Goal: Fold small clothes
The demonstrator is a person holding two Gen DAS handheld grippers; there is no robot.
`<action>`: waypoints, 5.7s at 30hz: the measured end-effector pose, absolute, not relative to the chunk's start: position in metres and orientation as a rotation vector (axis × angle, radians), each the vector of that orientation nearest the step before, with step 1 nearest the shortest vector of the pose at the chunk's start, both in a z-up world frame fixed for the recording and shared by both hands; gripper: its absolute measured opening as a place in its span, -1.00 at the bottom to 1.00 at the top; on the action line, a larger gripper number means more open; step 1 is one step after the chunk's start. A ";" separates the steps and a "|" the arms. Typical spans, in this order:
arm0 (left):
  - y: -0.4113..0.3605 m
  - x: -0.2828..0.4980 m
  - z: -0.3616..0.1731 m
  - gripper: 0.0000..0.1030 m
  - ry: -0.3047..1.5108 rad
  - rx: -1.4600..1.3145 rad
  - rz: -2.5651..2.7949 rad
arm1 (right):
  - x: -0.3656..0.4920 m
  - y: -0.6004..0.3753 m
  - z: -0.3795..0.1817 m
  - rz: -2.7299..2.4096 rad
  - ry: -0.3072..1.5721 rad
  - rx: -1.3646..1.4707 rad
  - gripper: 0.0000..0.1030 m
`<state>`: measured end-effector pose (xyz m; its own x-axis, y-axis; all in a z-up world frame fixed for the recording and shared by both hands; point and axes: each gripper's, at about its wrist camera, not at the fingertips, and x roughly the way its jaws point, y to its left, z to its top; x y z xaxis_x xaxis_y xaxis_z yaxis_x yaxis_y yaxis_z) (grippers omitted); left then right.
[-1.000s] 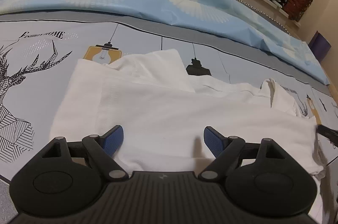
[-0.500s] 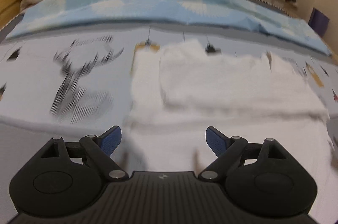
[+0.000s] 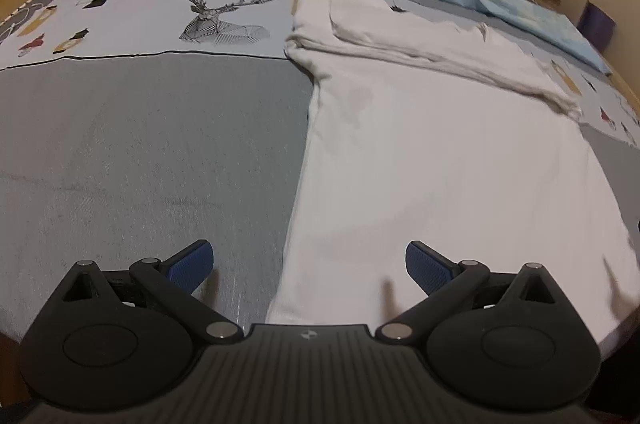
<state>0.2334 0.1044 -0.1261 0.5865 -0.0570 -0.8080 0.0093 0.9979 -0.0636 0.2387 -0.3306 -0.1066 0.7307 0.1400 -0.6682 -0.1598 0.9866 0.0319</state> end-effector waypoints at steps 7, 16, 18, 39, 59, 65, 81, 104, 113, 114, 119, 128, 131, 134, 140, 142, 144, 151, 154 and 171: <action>0.100 0.227 -0.122 0.99 0.910 -0.029 -0.040 | 0.237 -0.341 -0.117 0.144 0.788 0.040 0.60; 0.110 0.237 -0.126 0.99 0.933 -0.044 -0.007 | 0.242 -0.351 -0.130 0.083 0.842 0.080 0.60; 0.116 0.243 -0.130 0.99 0.954 -0.047 0.039 | 0.244 -0.353 -0.131 0.065 0.840 0.079 0.60; 0.122 0.212 -0.136 -0.87 1.091 -0.164 -0.213 | 0.220 -0.393 -0.152 0.140 1.050 0.279 -0.88; 0.142 0.134 -0.029 -0.88 1.024 -0.300 -0.318 | 0.135 -0.413 -0.033 0.158 0.855 0.451 -0.89; 0.132 0.303 -0.012 -0.87 0.971 -0.296 -0.235 | 0.311 -0.402 -0.024 0.110 0.869 0.420 -0.89; 0.161 0.462 -0.108 0.63 0.900 -0.460 -0.020 | 0.435 -0.435 -0.120 -0.074 0.738 0.588 0.05; 0.140 0.483 -0.125 -0.92 0.839 -0.360 -0.021 | 0.470 -0.404 -0.131 -0.151 0.710 0.450 -0.92; 0.155 0.485 -0.129 -0.30 0.807 -0.453 -0.059 | 0.478 -0.412 -0.153 -0.164 0.733 0.489 0.00; 0.153 0.485 -0.127 -0.23 0.802 -0.443 -0.073 | 0.474 -0.411 -0.145 -0.159 0.696 0.448 0.03; 0.135 0.493 -0.130 0.29 0.831 -0.386 -0.131 | 0.482 -0.390 -0.125 0.025 0.639 0.313 0.03; 0.105 0.499 -0.153 -0.05 0.905 -0.225 -0.158 | 0.521 -0.295 -0.166 0.275 0.785 -0.082 0.15; 0.105 0.499 -0.153 -0.23 0.908 -0.226 -0.180 | 0.512 -0.280 -0.169 0.336 0.776 -0.209 0.11; 0.103 0.499 -0.153 -0.29 0.902 -0.203 -0.184 | 0.511 -0.279 -0.164 0.375 0.760 -0.234 -0.93; 0.105 0.497 -0.151 -0.29 0.898 -0.202 -0.180 | 0.510 -0.285 -0.145 0.291 0.616 -0.158 -0.95; 0.105 0.497 -0.151 -0.29 0.897 -0.199 -0.179 | 0.516 -0.291 -0.141 0.238 0.595 -0.083 -0.94; 0.105 0.497 -0.151 -0.28 0.895 -0.198 -0.180 | 0.520 -0.289 -0.146 0.195 0.616 -0.083 -0.83; 0.118 0.495 -0.149 0.29 0.902 -0.237 -0.103 | 0.513 -0.299 -0.142 0.124 0.672 -0.110 0.03; 0.128 0.489 -0.142 0.49 0.904 -0.252 -0.077 | 0.493 -0.325 -0.116 0.032 0.672 -0.040 0.04; 0.120 0.330 -0.134 0.77 1.008 -0.063 -0.013 | 0.303 -0.383 -0.148 -0.198 0.969 0.210 0.02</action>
<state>0.3302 0.1200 -0.1337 0.5340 -0.0399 -0.8446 -0.0183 0.9981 -0.0587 0.3027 -0.3833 -0.1477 0.5515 -0.0725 -0.8310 0.2591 0.9618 0.0881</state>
